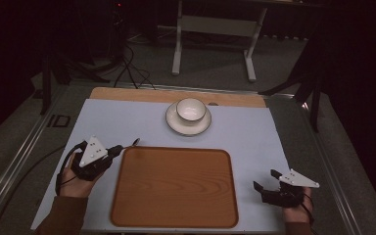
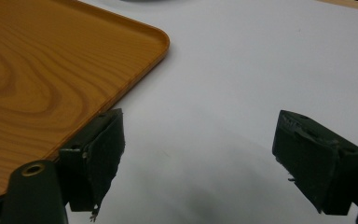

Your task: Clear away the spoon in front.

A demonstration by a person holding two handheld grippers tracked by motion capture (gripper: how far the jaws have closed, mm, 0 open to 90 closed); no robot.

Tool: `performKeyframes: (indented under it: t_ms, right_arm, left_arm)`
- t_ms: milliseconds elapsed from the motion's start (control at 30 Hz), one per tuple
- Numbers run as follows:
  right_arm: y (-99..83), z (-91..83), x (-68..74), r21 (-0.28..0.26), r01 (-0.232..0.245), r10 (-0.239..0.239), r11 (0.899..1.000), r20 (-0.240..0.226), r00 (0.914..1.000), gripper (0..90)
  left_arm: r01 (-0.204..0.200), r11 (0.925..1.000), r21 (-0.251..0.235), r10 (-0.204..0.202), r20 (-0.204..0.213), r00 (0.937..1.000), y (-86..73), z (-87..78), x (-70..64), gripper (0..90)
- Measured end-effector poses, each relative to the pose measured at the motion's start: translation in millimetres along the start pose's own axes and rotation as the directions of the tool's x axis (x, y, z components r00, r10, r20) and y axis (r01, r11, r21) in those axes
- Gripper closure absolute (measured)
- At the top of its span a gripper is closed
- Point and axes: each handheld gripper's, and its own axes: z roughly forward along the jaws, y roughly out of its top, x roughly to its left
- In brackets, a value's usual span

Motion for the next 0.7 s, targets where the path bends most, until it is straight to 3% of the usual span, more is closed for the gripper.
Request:
performKeyframes:
  t_ms: [333, 700]
  right_arm:
    - [0.0, 0.4, 0.5, 0.001, -0.001, 0.001, 1.000, 0.001, 1.0000, 16.7]
    - [0.0, 0.2, 0.5, 0.000, -0.002, 0.002, 1.000, 0.004, 1.0000, 16.7]
  left_arm:
    - [0.026, 0.9996, 0.008, -0.026, 0.004, 0.9997, -16.5, -9.8, -6.2, 88.8]
    - [0.026, 0.9990, 0.037, -0.027, 0.003, 0.9996, -28.5, -14.8, -11.7, 85.7]
